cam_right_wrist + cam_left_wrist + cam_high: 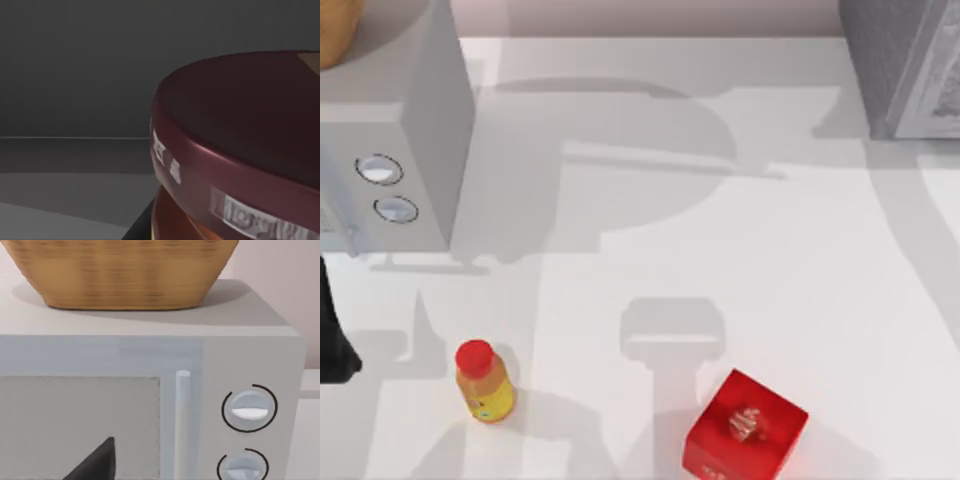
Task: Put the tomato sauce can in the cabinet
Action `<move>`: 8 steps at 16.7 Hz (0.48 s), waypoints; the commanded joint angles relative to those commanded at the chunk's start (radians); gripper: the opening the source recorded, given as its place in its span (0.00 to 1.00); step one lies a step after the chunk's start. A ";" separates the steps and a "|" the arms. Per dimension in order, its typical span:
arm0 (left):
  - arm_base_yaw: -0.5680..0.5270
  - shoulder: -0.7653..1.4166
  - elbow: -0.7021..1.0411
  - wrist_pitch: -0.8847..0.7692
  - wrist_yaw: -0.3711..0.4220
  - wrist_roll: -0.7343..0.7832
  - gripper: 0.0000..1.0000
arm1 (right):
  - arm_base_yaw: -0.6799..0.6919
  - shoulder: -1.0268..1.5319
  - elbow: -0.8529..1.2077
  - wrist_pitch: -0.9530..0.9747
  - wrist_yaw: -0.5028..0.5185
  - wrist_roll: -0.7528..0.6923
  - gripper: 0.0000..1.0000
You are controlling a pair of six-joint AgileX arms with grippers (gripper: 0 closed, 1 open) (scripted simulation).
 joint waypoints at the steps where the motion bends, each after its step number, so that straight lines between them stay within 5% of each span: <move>1: 0.000 0.000 0.000 0.000 0.000 0.000 1.00 | 0.004 0.021 0.032 -0.007 0.003 0.003 0.00; 8: 0.000 0.000 0.000 0.000 0.000 0.000 1.00 | 0.004 0.040 0.062 -0.013 0.005 0.008 0.00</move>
